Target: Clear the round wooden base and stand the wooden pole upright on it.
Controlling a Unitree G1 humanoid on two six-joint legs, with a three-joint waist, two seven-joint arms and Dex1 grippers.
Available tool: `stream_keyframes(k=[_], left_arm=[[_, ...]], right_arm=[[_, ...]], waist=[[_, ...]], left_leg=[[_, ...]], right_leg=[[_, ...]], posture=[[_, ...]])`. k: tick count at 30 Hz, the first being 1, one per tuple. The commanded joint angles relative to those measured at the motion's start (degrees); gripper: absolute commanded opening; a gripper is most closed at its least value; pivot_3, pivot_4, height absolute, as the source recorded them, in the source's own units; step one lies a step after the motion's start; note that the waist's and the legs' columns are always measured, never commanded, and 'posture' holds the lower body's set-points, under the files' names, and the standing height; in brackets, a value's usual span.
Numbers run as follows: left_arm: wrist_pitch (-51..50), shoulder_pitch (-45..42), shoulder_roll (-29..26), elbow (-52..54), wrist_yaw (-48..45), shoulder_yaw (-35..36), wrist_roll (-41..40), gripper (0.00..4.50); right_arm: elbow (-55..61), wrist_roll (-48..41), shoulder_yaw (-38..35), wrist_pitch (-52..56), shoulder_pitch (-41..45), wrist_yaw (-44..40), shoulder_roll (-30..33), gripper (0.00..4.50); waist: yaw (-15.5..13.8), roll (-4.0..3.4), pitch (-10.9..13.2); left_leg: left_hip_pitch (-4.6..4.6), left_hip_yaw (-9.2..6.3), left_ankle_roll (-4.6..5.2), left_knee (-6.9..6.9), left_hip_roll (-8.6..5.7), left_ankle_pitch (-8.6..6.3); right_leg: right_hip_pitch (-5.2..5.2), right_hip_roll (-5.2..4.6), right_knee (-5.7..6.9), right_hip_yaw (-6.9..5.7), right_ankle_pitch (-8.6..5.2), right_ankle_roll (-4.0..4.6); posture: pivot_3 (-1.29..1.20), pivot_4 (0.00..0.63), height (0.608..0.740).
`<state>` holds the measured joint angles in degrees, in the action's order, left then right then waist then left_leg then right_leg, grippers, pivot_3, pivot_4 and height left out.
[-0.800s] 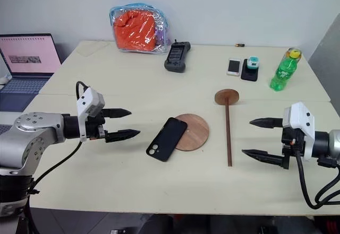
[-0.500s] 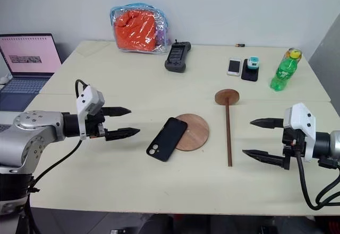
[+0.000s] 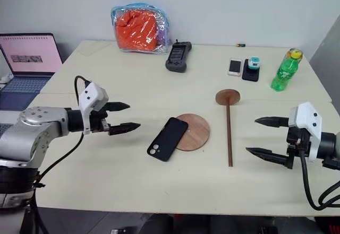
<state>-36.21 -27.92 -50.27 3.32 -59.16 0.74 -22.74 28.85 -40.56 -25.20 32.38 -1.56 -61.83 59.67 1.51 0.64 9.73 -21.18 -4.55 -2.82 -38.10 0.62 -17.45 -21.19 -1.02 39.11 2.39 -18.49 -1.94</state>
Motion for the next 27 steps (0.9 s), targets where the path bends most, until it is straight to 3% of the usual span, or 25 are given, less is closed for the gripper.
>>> stream_keyframes(k=[1, 9, 17, 27], left_arm=[[-2.4, -3.1, 2.2, -0.9, 2.3, -2.3, 1.5, 4.5], [-11.8, -8.6, 10.8, -3.2, 8.6, -9.0, 3.9, 4.5], [-10.8, -10.5, 15.6, -7.5, 11.9, -12.4, 7.8, 4.5], [-13.2, -10.3, 17.9, -6.8, 11.3, -14.9, 8.8, 2.43]], right_arm=[[4.0, -2.1, -1.6, 1.4, 0.8, 3.6, -1.5, 4.47], [13.4, -4.7, 2.7, 6.8, 1.0, 12.7, -4.7, 4.47], [16.1, -6.1, 3.3, 7.9, 0.2, 15.2, -5.8, 4.47], [16.9, -7.1, 3.4, 8.0, 0.3, 15.8, -5.5, 4.5]], waist=[[0.0, 0.0, 0.0], [0.0, 0.0, 0.0], [0.0, 0.0, 0.0], [0.0, 0.01, 0.0]], left_leg=[[0.0, 0.0, 0.0, 0.0, 0.0, 0.0], [-0.31, -0.08, -0.01, -0.17, -0.03, 0.01], [-0.62, -0.22, -0.01, -0.6, -0.05, 0.01], [-0.63, -0.22, -0.01, -0.67, -0.08, 0.01]], right_leg=[[0.0, 0.02, 0.0, 0.0, 0.0, 0.0], [-0.18, 0.09, 0.03, -0.04, 0.01, -0.02], [-0.25, 0.09, 0.15, -0.12, 0.01, -0.02], [-0.25, 0.08, 0.23, -0.11, 0.01, -0.02]], posture=[[0.0, 0.15, 0.74], [0.0, 0.15, 0.74], [0.0, 0.15, 0.74], [0.0, 0.15, 0.74]])
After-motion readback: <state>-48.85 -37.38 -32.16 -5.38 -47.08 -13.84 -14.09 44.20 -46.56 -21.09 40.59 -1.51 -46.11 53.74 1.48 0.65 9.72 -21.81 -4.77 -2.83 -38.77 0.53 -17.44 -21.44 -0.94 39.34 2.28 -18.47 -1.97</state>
